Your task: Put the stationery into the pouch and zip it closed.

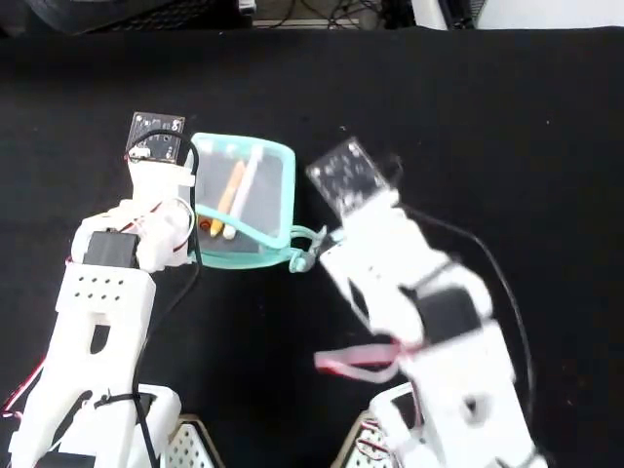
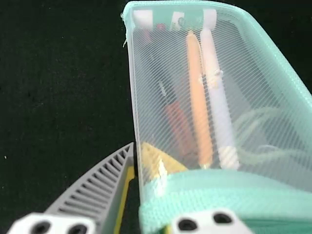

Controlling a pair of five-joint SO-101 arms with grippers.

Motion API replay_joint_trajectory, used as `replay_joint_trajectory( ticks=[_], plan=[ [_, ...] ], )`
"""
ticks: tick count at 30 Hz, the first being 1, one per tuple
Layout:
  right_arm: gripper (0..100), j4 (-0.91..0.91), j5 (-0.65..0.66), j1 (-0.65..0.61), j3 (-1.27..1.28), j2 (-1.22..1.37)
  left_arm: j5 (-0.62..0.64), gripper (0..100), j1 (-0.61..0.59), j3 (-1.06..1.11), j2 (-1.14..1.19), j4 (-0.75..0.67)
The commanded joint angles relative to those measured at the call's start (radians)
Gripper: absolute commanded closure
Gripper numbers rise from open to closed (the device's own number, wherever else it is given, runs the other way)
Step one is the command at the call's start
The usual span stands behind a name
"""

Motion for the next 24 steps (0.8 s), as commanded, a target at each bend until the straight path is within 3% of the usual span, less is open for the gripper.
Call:
replay_joint_trajectory(
  ticks=[1, 12, 20, 24],
  plan=[
    [98.5, -0.064, -0.02, -0.114, 0.016, -0.173, -0.011, 97, -0.002, -0.001, 0.006, 0.0],
    [98.5, -0.611, -0.021, -0.529, 0.285, -0.332, -0.009, 97, -0.007, -0.001, 0.006, 0.0],
    [98.5, -0.852, -0.021, -0.537, 0.453, -0.248, -0.006, 97, -0.007, -0.001, 0.006, 0.0],
    [98.5, -0.947, -0.021, -0.46, 0.527, -0.223, -0.005, 97, -0.008, -0.007, 0.006, 0.008]
  ],
)
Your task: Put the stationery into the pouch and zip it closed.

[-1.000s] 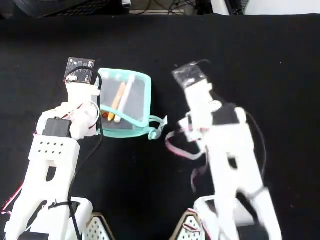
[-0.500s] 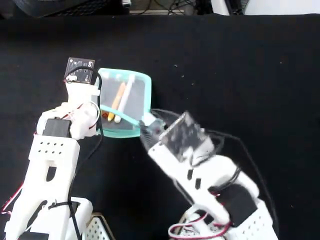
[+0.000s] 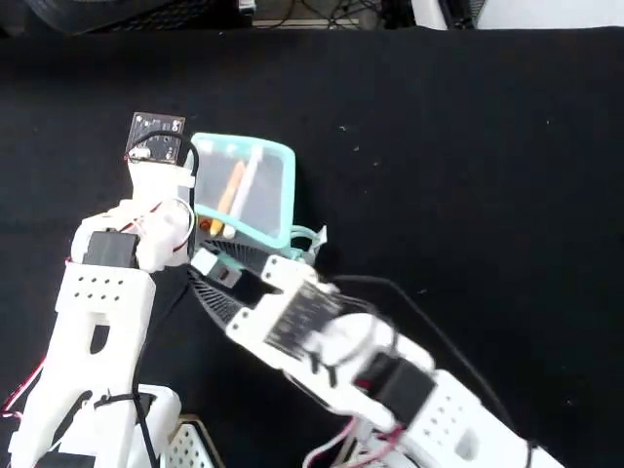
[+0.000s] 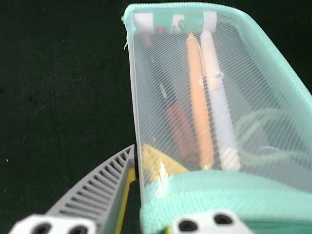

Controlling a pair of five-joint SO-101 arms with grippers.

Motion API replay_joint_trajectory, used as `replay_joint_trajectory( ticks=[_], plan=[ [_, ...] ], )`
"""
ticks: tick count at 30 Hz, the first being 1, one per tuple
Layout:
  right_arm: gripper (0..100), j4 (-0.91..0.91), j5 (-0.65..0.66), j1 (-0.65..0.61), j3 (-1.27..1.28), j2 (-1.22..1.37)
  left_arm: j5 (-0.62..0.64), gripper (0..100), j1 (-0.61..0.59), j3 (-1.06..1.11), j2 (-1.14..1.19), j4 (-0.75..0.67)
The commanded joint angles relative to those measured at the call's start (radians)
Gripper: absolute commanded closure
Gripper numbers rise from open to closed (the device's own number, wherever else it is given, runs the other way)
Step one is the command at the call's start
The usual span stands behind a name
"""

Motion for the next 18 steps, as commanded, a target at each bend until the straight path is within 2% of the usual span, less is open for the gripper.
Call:
replay_joint_trajectory(
  ticks=[1, 5, 13, 18],
  plan=[
    [98.5, -0.092, -0.002, 0.086, 0.03, 0.016, -0.005, 97, -0.008, -0.007, 0.002, 0.008],
    [98.5, -0.118, -0.008, 0.181, 0.044, 0.021, -0.005, 97, 0.001, -0.061, -0.005, 0.084],
    [98.5, -0.141, -0.009, 0.187, 0.016, 0.016, 0.023, 97, 0.001, -0.24, -0.005, 0.276],
    [98.5, -0.155, -0.009, 0.187, -0.031, 0.021, 0.023, 97, 0.001, -0.427, 0.005, 0.425]
  ],
)
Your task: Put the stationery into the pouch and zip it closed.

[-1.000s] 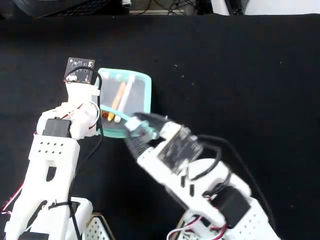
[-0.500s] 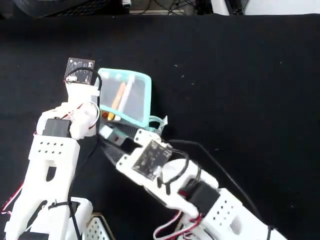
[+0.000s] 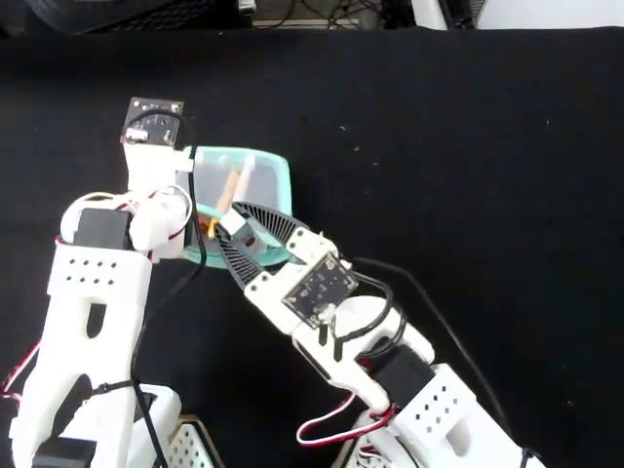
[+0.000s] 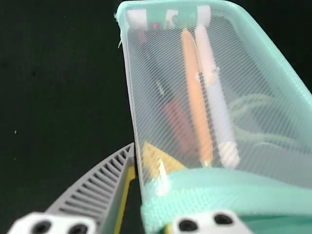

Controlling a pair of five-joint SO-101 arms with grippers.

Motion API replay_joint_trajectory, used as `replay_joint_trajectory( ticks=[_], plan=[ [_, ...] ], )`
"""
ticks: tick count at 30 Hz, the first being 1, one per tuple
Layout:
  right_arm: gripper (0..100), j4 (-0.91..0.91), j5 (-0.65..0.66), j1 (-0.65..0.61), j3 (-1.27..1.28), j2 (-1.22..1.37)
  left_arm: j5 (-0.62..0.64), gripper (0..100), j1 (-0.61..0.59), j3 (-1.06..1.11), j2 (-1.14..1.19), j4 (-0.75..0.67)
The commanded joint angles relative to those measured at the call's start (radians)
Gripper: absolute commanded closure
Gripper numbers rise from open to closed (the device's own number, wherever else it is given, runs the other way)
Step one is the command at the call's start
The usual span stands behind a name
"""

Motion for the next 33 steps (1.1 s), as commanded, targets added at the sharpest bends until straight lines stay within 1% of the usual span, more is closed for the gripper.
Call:
replay_joint_trajectory(
  ticks=[1, 5, 9, 13, 16, 20, 24, 28, 33],
  plan=[
    [98.5, -0.017, -0.006, 0.018, -0.085, 0.005, 0.003, 97, -0.004, -0.182, -0.005, 0.127],
    [98.5, -0.017, -0.006, 0.015, -0.147, 0.002, -0.003, 97, -0.004, -0.303, -0.005, 0.204],
    [98.5, -0.014, -0.008, 0.012, -0.193, 0.002, -0.071, 97, -0.002, -0.378, -0.005, 0.226],
    [98.5, -0.011, -0.041, -0.068, -0.222, 0.001, -0.068, 97, -0.005, -0.394, -0.003, 0.227],
    [98.5, -0.009, -0.025, -0.152, -0.231, 0.001, -0.038, 97, -0.01, -0.386, 0.018, 0.219],
    [98.5, -0.008, -0.012, -0.198, -0.229, 0.001, -0.032, 97, -0.01, -0.386, 0.086, 0.219],
    [98.5, -0.011, -0.012, -0.196, -0.219, 0.008, -0.032, 97, -0.01, -0.387, 0.138, 0.218],
    [98.5, -0.017, -0.012, -0.192, -0.173, 0.01, -0.032, 97, -0.01, -0.387, 0.141, 0.218],
    [98.5, -0.017, -0.02, -0.081, -0.159, 0.01, -0.032, 97, -0.012, -0.427, 0.141, 0.252]
  ],
)
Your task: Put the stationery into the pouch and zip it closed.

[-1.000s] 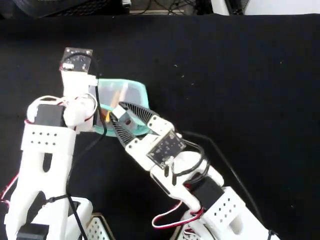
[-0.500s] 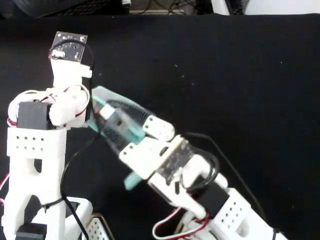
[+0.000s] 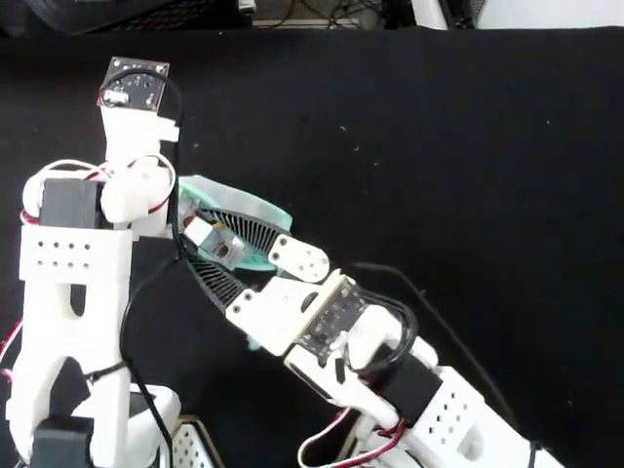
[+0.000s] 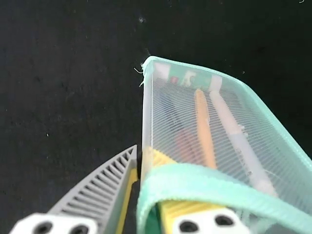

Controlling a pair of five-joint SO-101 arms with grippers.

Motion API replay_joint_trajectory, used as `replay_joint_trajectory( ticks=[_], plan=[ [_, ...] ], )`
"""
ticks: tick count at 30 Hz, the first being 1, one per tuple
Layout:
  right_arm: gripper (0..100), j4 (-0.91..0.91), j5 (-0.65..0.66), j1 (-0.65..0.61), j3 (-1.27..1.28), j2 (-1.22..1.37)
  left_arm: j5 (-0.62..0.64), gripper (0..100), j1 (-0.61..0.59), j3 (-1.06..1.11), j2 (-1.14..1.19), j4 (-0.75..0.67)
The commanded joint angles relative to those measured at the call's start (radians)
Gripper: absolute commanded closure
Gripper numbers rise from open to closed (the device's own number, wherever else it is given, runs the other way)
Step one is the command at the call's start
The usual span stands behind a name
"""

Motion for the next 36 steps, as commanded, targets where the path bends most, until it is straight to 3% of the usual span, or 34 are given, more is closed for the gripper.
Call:
replay_joint_trajectory(
  ticks=[1, 15, 23, 31, 36],
  plan=[
    [98.5, -0.015, 0.003, 0.072, -0.004, 0.002, 0.009, 97, -0.004, -0.062, 0.0, 0.028],
    [98.5, -0.008, 0.002, 0.071, -0.048, -0.007, 0.009, 97, -0.004, -0.061, 0.0, 0.037],
    [98.5, -0.014, 0.009, -0.071, -0.041, 0.001, 0.005, 97, -0.004, -0.062, 0.0, 0.037],
    [98.5, -0.025, 0.005, 0.015, 0.024, 0.004, 0.005, 97, -0.004, -0.064, 0.0, 0.037],
    [98.5, -0.157, 0.003, 0.086, 0.111, 0.004, 0.005, 97, -0.004, -0.065, -0.002, 0.037]
  ],
)
